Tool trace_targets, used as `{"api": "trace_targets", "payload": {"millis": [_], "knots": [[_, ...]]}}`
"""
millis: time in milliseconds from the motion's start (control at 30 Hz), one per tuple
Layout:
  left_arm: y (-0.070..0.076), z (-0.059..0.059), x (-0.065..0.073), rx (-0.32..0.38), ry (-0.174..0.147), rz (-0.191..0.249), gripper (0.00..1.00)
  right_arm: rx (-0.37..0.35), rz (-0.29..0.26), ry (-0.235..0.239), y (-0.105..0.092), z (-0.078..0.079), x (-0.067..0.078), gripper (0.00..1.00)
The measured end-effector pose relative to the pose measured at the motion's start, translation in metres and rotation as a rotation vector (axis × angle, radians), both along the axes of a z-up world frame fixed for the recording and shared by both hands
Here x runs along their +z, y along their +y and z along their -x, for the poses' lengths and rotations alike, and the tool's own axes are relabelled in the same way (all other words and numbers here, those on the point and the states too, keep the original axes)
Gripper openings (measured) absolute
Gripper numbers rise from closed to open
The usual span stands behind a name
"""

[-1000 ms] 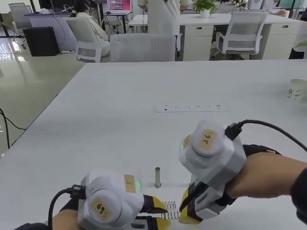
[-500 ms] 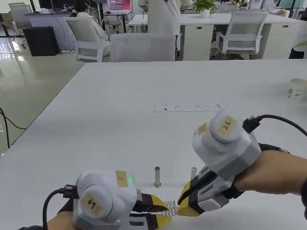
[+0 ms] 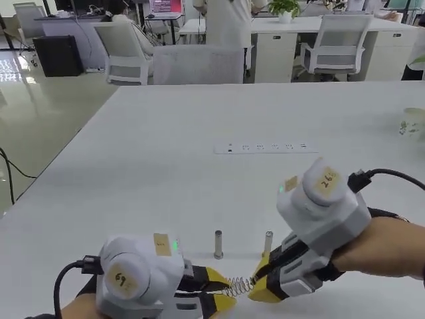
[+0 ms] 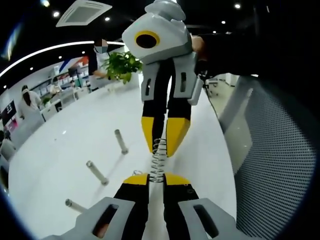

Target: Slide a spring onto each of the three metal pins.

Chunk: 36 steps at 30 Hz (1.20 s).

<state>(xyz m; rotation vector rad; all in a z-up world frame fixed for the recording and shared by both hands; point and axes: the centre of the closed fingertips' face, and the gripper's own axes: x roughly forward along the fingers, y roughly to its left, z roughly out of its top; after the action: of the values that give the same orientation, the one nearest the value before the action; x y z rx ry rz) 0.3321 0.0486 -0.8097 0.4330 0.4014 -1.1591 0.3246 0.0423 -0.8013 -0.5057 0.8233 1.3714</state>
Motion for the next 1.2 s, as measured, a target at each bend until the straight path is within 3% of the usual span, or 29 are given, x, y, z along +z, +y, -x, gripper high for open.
{"api": "trace_targets", "payload": {"millis": [400, 767, 867, 967, 1200], "knots": [[-0.001, 0.001, 0.000, 0.002, 0.003, 0.007, 0.02, 0.032, -0.046, -0.024, 0.017, 0.005, 0.017, 0.08], [-0.005, 0.003, 0.003, -0.005, 0.005, 0.013, 0.02, 0.058, -0.023, -0.043, 0.021, 0.006, 0.010, 0.09], [-0.007, 0.004, 0.004, -0.006, 0.013, 0.021, 0.02, 0.064, -0.020, -0.046, 0.021, 0.007, 0.009, 0.09], [-0.009, 0.006, 0.008, 0.003, 0.040, 0.050, 0.02, 0.067, -0.016, -0.042, 0.019, 0.007, 0.008, 0.09], [-0.010, 0.007, 0.007, 0.003, 0.043, 0.055, 0.02, 0.061, -0.007, -0.024, 0.017, 0.008, 0.008, 0.08]]}}
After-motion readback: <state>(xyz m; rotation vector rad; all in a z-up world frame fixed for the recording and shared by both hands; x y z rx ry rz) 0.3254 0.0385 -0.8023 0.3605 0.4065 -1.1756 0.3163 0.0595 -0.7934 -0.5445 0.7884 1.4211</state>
